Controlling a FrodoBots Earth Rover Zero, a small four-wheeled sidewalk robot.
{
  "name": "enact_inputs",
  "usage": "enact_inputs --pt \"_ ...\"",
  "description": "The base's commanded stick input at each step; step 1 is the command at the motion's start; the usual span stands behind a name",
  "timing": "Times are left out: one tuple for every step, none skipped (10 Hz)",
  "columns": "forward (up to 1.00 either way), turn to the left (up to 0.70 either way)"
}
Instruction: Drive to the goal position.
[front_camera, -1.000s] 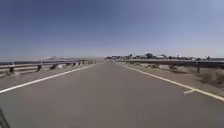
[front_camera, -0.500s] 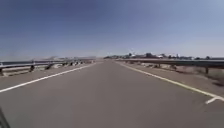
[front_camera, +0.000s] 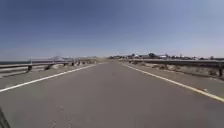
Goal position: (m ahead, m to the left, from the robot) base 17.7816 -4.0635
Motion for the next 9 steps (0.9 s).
enact_inputs --pt "1.00 0.00" --pt "1.00 0.00" --pt "1.00 0.00" --pt "1.00 0.00" --pt "1.00 0.24" --pt "1.00 0.12" --pt "1.00 0.00" --pt "1.00 0.00" --pt "1.00 0.00"
